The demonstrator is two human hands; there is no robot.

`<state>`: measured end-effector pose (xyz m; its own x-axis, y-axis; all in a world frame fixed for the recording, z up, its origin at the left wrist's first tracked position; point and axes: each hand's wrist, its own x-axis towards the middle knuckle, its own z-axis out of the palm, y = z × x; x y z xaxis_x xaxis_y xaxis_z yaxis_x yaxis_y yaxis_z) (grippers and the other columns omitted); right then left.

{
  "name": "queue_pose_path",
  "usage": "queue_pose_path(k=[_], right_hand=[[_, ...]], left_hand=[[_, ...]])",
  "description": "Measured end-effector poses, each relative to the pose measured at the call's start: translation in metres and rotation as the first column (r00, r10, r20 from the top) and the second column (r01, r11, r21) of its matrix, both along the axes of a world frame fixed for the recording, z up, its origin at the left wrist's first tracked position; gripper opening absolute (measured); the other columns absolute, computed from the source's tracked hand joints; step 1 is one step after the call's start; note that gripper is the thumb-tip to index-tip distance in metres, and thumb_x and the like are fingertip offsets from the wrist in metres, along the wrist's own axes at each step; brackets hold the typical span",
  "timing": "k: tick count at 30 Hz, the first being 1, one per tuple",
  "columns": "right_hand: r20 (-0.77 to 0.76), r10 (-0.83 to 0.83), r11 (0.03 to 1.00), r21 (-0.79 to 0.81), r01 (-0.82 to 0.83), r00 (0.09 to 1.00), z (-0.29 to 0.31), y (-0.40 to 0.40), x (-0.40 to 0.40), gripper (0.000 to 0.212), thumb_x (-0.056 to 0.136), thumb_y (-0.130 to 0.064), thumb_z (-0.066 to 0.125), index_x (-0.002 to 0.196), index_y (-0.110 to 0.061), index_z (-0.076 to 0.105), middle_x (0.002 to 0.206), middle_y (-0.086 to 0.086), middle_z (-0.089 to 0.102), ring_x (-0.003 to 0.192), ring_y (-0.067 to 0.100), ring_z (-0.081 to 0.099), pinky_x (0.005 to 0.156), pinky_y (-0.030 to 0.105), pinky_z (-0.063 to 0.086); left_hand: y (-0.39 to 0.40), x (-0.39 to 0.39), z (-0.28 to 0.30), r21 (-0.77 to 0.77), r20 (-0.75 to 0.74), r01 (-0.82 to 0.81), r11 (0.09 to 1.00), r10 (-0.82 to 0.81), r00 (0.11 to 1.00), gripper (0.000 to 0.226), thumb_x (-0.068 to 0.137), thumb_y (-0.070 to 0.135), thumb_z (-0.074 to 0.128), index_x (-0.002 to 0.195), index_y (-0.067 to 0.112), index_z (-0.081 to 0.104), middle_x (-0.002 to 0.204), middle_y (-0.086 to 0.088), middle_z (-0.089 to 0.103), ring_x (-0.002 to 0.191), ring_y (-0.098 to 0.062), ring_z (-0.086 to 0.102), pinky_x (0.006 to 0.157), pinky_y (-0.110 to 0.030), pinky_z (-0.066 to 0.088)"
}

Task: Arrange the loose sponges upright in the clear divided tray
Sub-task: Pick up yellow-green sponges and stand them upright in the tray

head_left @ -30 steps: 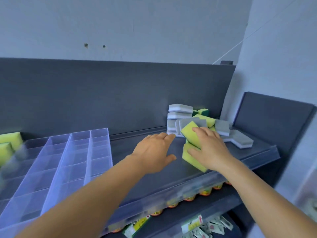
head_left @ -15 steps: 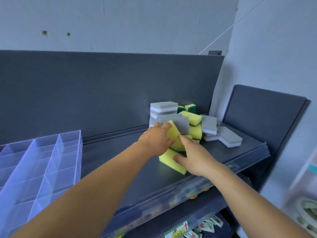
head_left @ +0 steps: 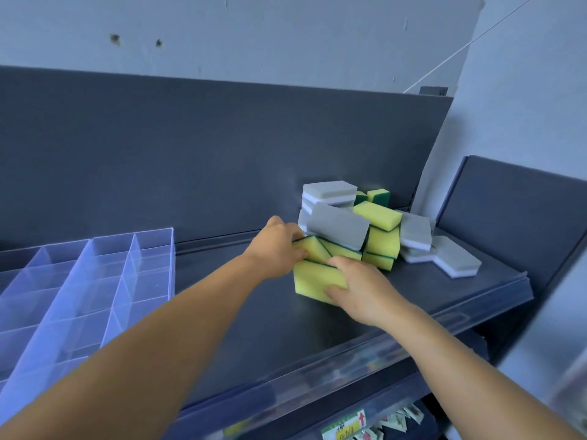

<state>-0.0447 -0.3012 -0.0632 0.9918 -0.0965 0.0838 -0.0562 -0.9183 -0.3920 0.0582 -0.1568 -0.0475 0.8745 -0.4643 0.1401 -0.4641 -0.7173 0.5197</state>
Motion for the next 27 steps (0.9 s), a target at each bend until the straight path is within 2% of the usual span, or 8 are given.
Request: queue_pose_path(k=[4, 7, 9, 13, 16, 19, 23, 27], right_hand=[[0.068, -0.031, 0.997, 0.067, 0.027, 0.997, 0.005, 0.002, 0.005, 0.041, 0.092, -0.028, 0.052, 0.132, -0.024, 0.042, 0.129, -0.001, 0.051, 0.109, 0.019, 0.052, 0.086, 0.031, 0.044], [0.109, -0.016, 0.990, 0.142, 0.000, 0.994, 0.009, 0.014, 0.014, 0.034, 0.092, -0.025, 0.050, 0.126, -0.023, 0.044, 0.123, -0.001, 0.052, 0.097, 0.017, 0.050, 0.078, 0.029, 0.042], [0.136, -0.001, 0.972, 0.232, -0.031, 0.991, 0.012, 0.026, 0.020, 0.032, 0.092, -0.022, 0.050, 0.124, -0.025, 0.045, 0.121, -0.004, 0.052, 0.099, 0.017, 0.051, 0.078, 0.028, 0.041], [0.177, 0.077, 0.889, 0.434, -0.148, 0.981, 0.020, 0.061, 0.034, 0.036, 0.093, -0.020, 0.047, 0.126, -0.035, 0.044, 0.120, -0.013, 0.051, 0.101, 0.015, 0.053, 0.079, 0.032, 0.049], [0.208, 0.098, 0.831, 0.521, -0.195, 0.973, 0.027, 0.094, 0.047, 0.027, 0.092, -0.023, 0.045, 0.117, -0.034, 0.050, 0.111, -0.008, 0.057, 0.097, 0.016, 0.054, 0.080, 0.039, 0.054], [0.252, 0.092, 0.796, 0.563, -0.223, 0.963, 0.034, 0.129, 0.061, 0.025, 0.092, -0.023, 0.045, 0.114, -0.032, 0.052, 0.110, -0.006, 0.059, 0.101, 0.017, 0.054, 0.079, 0.033, 0.048], [0.294, 0.118, 0.745, 0.605, -0.280, 0.948, 0.042, 0.174, 0.077, 0.022, 0.092, -0.021, 0.047, 0.114, -0.026, 0.052, 0.105, -0.005, 0.059, 0.087, 0.012, 0.054, 0.061, 0.023, 0.042], [0.261, 0.088, 0.637, 0.727, -0.256, 0.961, 0.046, 0.216, 0.096, 0.022, 0.094, -0.025, 0.046, 0.115, -0.025, 0.049, 0.105, -0.005, 0.058, 0.083, 0.009, 0.053, 0.061, 0.023, 0.043]], left_hand=[[0.028, 0.002, 0.010, 0.067, 0.089, -0.027, 0.997, 0.021, 0.996, 0.022, 0.094, 0.025, 0.051, 0.112, 0.013, 0.051, 0.106, -0.007, 0.060, 0.090, -0.024, 0.056, 0.075, -0.035, 0.047], [0.053, 0.000, 0.015, 0.063, 0.123, -0.061, 0.996, 0.053, 0.991, 0.025, 0.095, 0.023, 0.047, 0.119, 0.016, 0.049, 0.110, -0.006, 0.060, 0.095, -0.025, 0.056, 0.078, -0.036, 0.047], [0.071, -0.002, 0.021, 0.061, 0.156, -0.088, 0.994, 0.078, 0.985, 0.033, 0.095, 0.022, 0.044, 0.128, 0.020, 0.047, 0.116, -0.006, 0.057, 0.099, -0.024, 0.054, 0.079, -0.033, 0.045], [0.113, -0.005, 0.037, 0.070, 0.217, -0.171, 0.983, 0.153, 0.964, 0.035, 0.096, 0.023, 0.043, 0.131, 0.019, 0.047, 0.116, -0.008, 0.056, 0.092, -0.022, 0.048, 0.074, -0.028, 0.038], [0.150, -0.009, 0.049, 0.050, 0.250, -0.243, 0.969, 0.224, 0.942, 0.034, 0.097, 0.022, 0.043, 0.131, 0.017, 0.046, 0.115, -0.008, 0.056, 0.090, -0.022, 0.047, 0.074, -0.029, 0.037], [0.188, -0.011, 0.060, 0.042, 0.282, -0.316, 0.948, 0.292, 0.914, 0.034, 0.097, 0.023, 0.043, 0.130, 0.016, 0.047, 0.116, -0.007, 0.055, 0.092, -0.021, 0.047, 0.076, -0.029, 0.037], [0.235, -0.008, 0.069, 0.055, 0.301, -0.377, 0.925, 0.345, 0.889, 0.031, 0.096, 0.023, 0.044, 0.126, 0.016, 0.050, 0.114, -0.006, 0.057, 0.090, -0.021, 0.048, 0.075, -0.029, 0.037], [0.278, -0.003, 0.076, 0.070, 0.319, -0.456, 0.887, 0.413, 0.853, 0.032, 0.095, 0.022, 0.044, 0.125, 0.016, 0.052, 0.114, -0.005, 0.057, 0.094, -0.024, 0.052, 0.079, -0.033, 0.043]])
